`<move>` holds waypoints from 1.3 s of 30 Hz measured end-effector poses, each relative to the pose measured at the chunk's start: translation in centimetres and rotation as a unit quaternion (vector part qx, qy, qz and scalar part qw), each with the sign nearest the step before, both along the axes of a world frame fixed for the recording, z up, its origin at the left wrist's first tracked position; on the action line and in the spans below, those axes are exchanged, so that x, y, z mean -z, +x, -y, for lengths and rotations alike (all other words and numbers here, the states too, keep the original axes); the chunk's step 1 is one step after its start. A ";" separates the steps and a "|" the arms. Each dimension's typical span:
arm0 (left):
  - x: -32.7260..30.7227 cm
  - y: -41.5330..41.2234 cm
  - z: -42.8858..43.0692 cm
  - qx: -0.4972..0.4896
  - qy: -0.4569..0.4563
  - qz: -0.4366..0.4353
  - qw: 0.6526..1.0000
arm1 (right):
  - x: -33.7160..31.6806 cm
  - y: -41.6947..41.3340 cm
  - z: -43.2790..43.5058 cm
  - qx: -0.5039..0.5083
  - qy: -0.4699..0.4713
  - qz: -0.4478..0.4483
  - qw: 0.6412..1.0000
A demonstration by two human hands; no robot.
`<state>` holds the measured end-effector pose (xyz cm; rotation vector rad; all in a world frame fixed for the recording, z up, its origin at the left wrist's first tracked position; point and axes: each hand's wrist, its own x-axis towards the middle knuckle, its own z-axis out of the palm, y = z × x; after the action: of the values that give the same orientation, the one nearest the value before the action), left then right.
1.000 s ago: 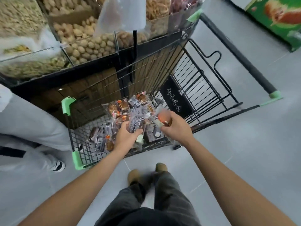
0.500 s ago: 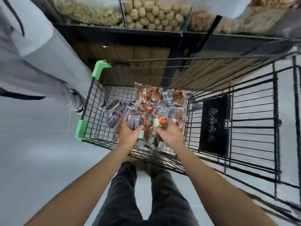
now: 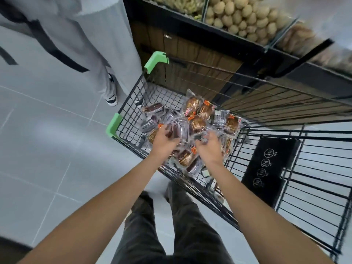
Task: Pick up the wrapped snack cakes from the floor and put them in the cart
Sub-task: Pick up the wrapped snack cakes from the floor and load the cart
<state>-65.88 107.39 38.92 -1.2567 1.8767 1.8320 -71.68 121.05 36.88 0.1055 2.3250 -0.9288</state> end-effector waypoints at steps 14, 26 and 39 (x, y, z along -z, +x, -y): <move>-7.2 14.9 15.8 -0.099 -0.103 -0.082 0.986 | -8.6 9.7 17.5 -0.150 -0.120 -0.046 0.980; -11.1 34.5 31.1 -0.275 -0.153 -0.093 0.944 | -12.4 24.8 37.2 -0.333 -0.188 -0.091 0.919; -11.8 48.3 45.5 -0.435 -0.179 -0.050 0.881 | -11.0 37.0 59.1 -0.507 -0.226 -0.057 0.830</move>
<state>-17.60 61.87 50.71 -2.4942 1.9120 1.9628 -34.65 61.95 47.86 -1.2783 1.7482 -0.8496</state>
